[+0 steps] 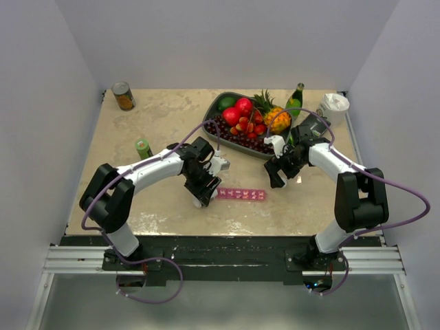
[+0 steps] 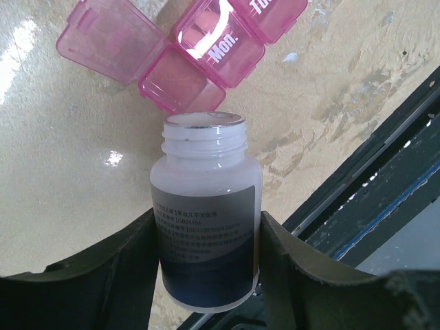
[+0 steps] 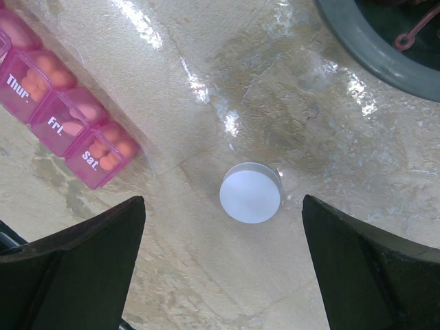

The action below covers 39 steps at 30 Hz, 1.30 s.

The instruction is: Sort the pills into containers

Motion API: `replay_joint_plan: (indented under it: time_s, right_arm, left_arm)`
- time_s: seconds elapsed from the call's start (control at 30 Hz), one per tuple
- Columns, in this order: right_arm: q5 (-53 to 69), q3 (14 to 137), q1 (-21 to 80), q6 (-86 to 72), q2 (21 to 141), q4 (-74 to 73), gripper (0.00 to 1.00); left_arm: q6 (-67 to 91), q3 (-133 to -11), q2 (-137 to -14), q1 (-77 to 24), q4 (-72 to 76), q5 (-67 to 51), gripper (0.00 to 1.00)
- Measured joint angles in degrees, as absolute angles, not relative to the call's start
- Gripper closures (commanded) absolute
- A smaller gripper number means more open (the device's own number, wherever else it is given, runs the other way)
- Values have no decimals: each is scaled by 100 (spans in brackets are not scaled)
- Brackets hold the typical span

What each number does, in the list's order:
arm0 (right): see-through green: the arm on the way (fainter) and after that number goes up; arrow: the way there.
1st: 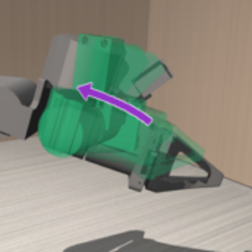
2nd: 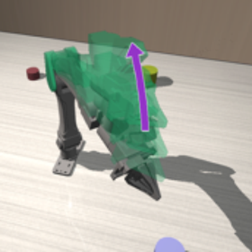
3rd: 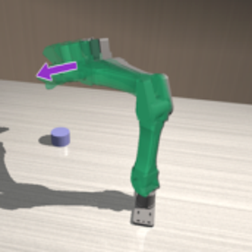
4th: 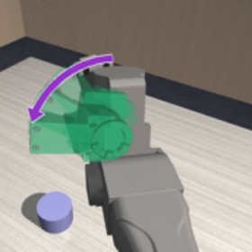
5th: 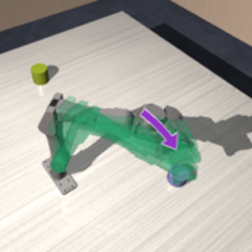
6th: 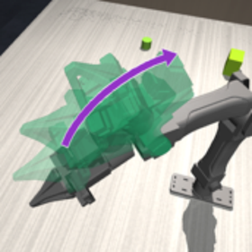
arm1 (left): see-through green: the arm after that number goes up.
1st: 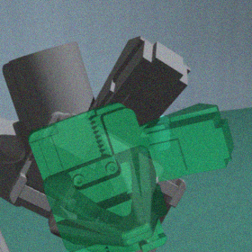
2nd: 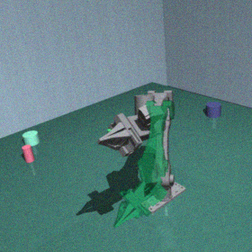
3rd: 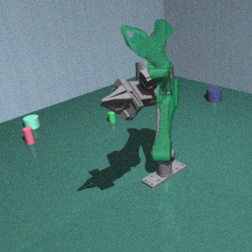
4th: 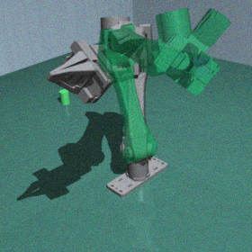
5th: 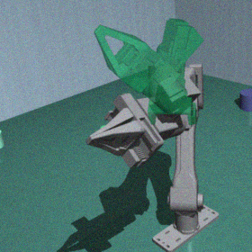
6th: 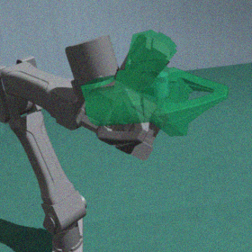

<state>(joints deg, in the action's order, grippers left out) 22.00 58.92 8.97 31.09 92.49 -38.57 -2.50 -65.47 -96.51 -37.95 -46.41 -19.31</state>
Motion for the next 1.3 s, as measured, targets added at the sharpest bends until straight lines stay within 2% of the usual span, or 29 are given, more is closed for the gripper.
replay_joint_plan:
  time_s: [1.3]
  right_arm:
    - [2202,5889,897,3114,9249,-3859,1]
  left_arm:
    - [-150,-7393,-10298,-3865,-5500,-1726,100]
